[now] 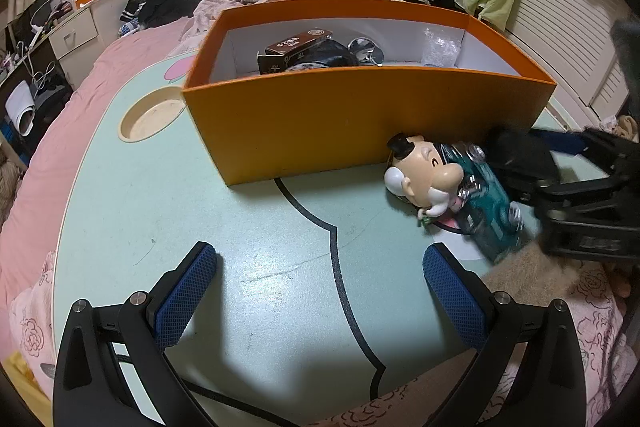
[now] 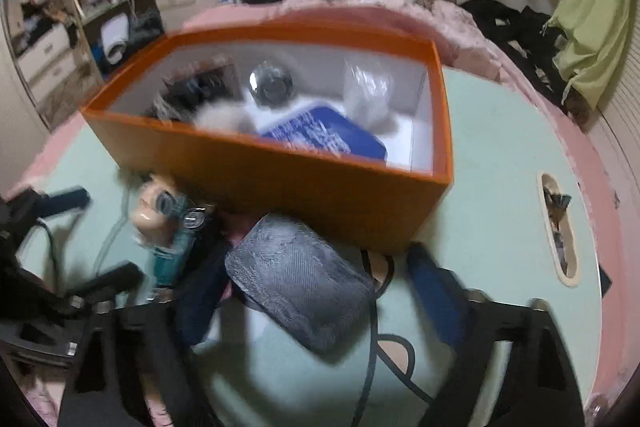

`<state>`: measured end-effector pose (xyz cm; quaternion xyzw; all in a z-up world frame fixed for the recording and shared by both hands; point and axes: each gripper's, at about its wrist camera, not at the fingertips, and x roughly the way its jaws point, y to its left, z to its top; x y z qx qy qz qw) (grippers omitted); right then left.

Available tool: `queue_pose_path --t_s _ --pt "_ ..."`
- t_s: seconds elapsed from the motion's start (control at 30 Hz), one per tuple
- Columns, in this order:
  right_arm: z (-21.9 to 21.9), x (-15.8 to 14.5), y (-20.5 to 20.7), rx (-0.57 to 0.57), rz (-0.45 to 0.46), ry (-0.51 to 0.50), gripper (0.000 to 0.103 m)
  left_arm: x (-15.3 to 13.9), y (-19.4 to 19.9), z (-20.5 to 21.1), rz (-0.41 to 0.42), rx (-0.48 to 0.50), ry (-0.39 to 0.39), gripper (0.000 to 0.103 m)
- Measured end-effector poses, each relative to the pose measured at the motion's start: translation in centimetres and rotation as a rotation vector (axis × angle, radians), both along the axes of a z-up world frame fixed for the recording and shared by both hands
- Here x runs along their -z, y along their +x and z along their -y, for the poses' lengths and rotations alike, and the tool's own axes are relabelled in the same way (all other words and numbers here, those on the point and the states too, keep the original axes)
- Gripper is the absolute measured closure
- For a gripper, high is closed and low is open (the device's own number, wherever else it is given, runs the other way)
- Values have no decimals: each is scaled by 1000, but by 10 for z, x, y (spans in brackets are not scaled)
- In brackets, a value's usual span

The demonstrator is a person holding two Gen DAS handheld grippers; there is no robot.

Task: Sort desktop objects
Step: 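Grasp the black case with the right gripper, then grasp the cartoon figurine with the left gripper while the right lifts the black case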

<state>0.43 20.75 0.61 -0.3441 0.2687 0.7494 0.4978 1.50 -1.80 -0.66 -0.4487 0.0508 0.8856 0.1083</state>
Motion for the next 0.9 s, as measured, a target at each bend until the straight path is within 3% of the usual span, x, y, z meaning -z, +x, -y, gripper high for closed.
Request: queue_pose_path --t_s 0.1,0.17,0.43,0.47,0.57,0.7,0.9 --pt "2 2 4 -6 -20 20 57 0 0 0 0 1 1 0" --pt "5 3 8 -14 -39 30 64 -1 0 1 0 1 1 0" --pt "19 5 25 -11 -107 51 64 -1 0 1 2 6 0 0" --pt "20 4 27 -3 -116 56 62 -1 -1 2 4 6 -1 0" --pt "24 -1 31 18 -129 83 35 -2 -2 2 9 9 -3 0" --pt "27 -6 33 33 -131 110 29 -3 -3 2 8 10 -1 0" --pt "28 -9 37 48 -147 112 29 -3 -3 1 4 11 -1 0"
